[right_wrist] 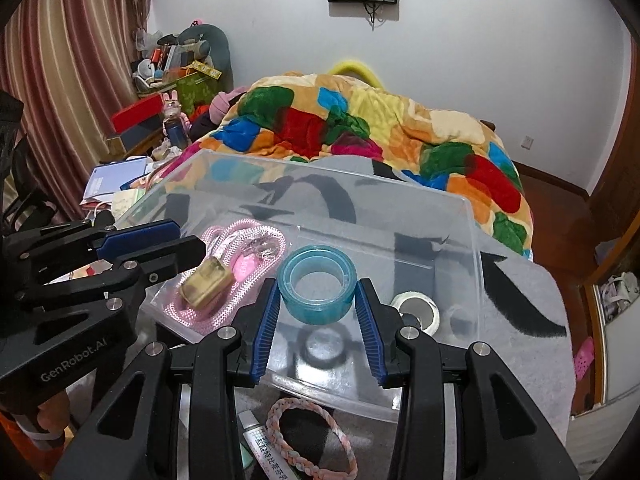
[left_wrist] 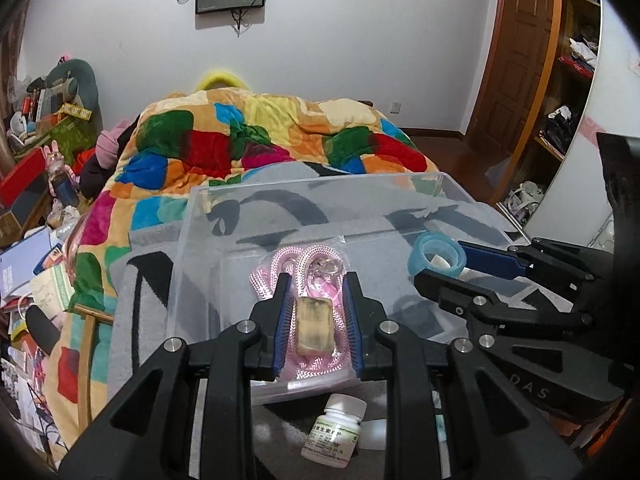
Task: Organize objects
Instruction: 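Lower the tape roll and tan block into the clear box and open both tools, then carry the white ointment tube with the right tool while the left carries the pill bottle into the box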
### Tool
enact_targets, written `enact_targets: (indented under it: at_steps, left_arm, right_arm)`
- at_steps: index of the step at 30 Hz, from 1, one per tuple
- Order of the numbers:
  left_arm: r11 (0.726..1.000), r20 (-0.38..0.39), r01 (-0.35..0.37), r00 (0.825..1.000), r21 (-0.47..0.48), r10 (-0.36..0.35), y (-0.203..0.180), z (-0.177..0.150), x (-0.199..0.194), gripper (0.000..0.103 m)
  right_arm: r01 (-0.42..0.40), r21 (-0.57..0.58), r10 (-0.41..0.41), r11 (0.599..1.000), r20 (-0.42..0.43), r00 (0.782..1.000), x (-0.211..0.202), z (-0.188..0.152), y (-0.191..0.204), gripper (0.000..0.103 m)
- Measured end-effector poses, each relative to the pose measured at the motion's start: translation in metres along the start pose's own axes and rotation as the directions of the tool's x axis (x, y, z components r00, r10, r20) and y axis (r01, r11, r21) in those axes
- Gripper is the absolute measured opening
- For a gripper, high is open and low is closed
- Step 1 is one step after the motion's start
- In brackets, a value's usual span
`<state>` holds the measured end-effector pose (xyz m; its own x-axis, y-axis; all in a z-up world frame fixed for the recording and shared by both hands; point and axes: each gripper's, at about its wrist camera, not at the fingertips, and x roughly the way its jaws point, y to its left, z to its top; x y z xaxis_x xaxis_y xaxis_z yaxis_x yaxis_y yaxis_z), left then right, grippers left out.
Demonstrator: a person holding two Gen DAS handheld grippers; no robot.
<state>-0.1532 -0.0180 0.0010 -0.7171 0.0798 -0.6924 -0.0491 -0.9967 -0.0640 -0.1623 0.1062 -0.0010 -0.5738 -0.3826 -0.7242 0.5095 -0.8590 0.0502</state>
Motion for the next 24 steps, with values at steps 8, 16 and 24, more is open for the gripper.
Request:
enact_targets:
  at_steps: [8, 16, 24]
  left_arm:
    - [1.000, 0.069, -0.008, 0.998, 0.013, 0.007, -0.001, 0.003, -0.032, 0.035]
    - [1.000, 0.121, -0.007, 0.993, 0.010, 0.006, 0.004, -0.009, -0.064, 0.050]
    - [1.000, 0.059, 0.007, 0.998, 0.008, -0.007, 0.007, -0.043, -0.058, 0.056]
  right_arm:
    - [-0.006, -0.007, 0.007, 1.000, 0.044, 0.999, -0.027, 0.001, -0.002, 0.038]
    - [-0.001, -0.044, 0.006, 0.999, 0.111, 0.994, -0.067, -0.012, 0.003, 0.041]
    - [-0.019, -0.053, 0.023, 0.998, 0.070, 0.997, -0.072, -0.047, 0.005, 0.042]
